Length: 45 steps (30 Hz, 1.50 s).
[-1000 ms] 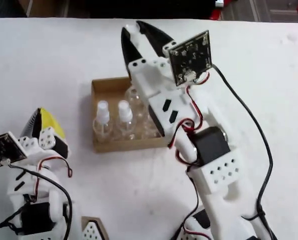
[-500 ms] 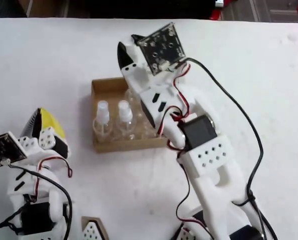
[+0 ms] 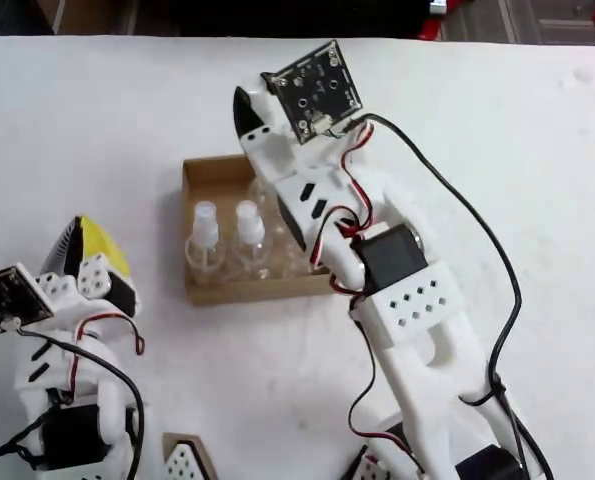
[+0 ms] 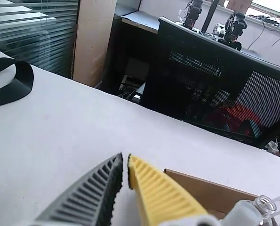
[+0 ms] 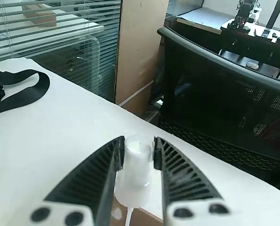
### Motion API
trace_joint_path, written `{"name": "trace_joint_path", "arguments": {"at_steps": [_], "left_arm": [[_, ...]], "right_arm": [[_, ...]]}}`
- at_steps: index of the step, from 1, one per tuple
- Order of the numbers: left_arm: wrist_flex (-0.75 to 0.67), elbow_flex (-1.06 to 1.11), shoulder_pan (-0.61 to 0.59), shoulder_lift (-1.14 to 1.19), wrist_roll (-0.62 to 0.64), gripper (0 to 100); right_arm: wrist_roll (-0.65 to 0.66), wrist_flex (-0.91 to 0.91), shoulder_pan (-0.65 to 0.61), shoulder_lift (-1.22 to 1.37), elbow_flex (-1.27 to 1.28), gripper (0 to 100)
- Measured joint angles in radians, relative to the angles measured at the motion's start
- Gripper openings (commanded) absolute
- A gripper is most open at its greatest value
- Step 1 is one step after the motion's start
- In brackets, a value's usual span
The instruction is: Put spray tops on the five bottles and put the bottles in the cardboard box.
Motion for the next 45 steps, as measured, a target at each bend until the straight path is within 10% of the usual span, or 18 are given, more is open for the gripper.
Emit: {"name": "trace_joint_path", "arguments": {"at_steps": [45], "left_arm": [[0.000,0.000,0.000,0.000,0.000,2]], "right_arm": [[-0.107,-0.632,0.020,0.121,0.624,1.6]]}}
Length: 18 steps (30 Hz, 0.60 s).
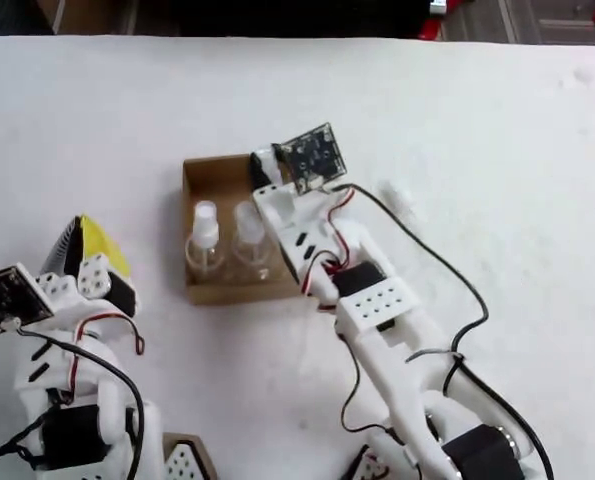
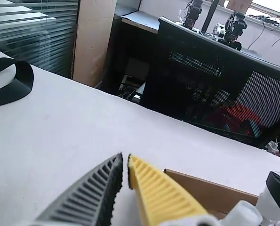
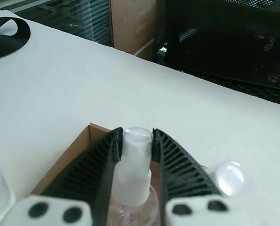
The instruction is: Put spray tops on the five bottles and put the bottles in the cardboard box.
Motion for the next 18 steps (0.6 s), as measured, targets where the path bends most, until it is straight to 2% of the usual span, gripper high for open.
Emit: {"name": "trace_joint_path", "arguments": {"at_steps": [16,18], "left_arm": [[0.000,0.000,0.000,0.000,0.000,2],[0.000,0.000,0.000,0.000,0.000,2]], "right_arm": [[0.000,0.008,-0.008,-0.103,0.063,2.3],[0.000,0.008,-0.008,-0.103,0.063,5.0]]}}
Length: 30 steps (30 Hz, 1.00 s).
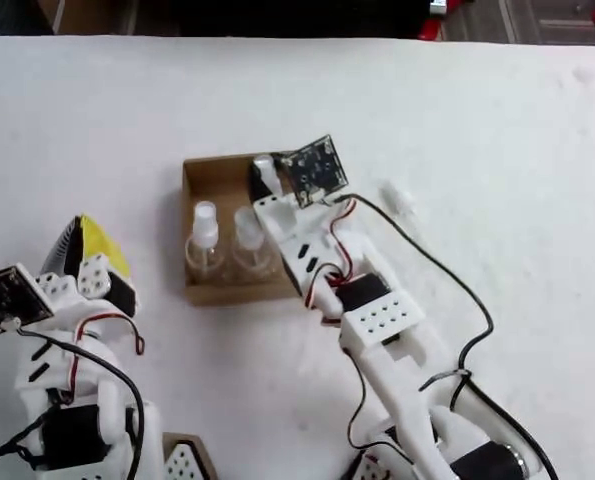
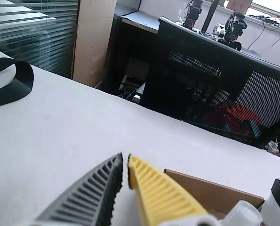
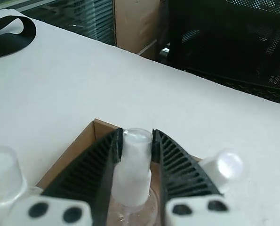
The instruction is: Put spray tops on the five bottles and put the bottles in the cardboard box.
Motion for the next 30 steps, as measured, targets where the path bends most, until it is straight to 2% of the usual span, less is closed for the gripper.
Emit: {"name": "trace_joint_path", "arguments": {"at_steps": [4,13,16,24,30], "left_arm": [[0.000,0.000,0.000,0.000,0.000,2],[0.000,0.000,0.000,0.000,0.000,2],[0.000,0.000,0.000,0.000,0.000,2],[0.000,0.000,0.000,0.000,0.000,2],[0.000,0.000,0.000,0.000,0.000,2]], "right_arm": [[0.000,0.000,0.000,0.000,0.000,14.6],[0.000,0.000,0.000,-0.009,0.000,15.4],[0.000,0.014,0.000,-0.020,0.000,20.4],[-0.098,0.276,0.000,-0.086,-0.169,22.1],[-0.112,0.497,-0.009,0.071,-0.408,22.0]]}}
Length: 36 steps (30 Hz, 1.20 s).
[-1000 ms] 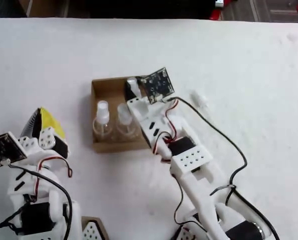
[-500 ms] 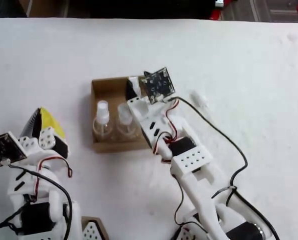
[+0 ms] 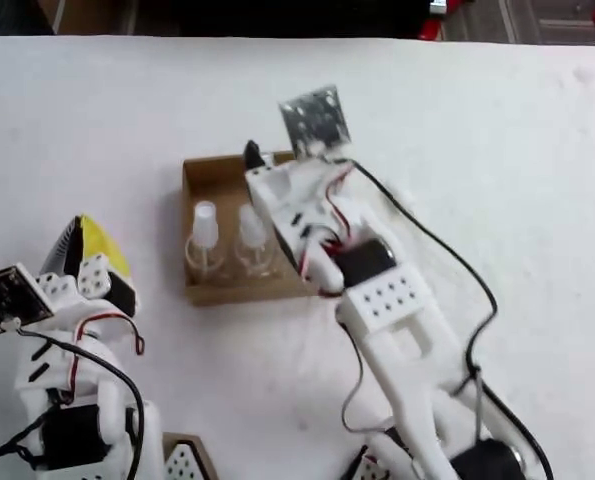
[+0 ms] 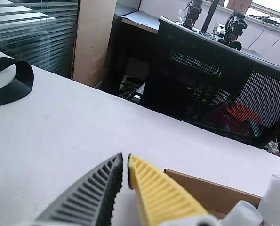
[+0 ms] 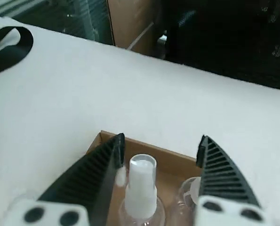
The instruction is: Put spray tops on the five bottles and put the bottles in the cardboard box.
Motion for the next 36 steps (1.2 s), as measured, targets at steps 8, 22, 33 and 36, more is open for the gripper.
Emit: {"name": "trace_joint_path", "arguments": {"at_steps": [8,22,33,36], "left_arm": [[0.000,0.000,0.000,0.000,0.000,2],[0.000,0.000,0.000,0.000,0.000,2],[0.000,0.000,0.000,0.000,0.000,2],[0.000,0.000,0.000,0.000,0.000,2]], "right_arm": [[0.000,0.144,-0.028,0.152,-0.149,21.9],[0.058,0.144,-0.025,0.164,-0.152,10.7],[0.074,0.144,-0.021,0.164,-0.152,1.6],[0.074,0.144,-0.003,0.164,-0.152,1.6]]}}
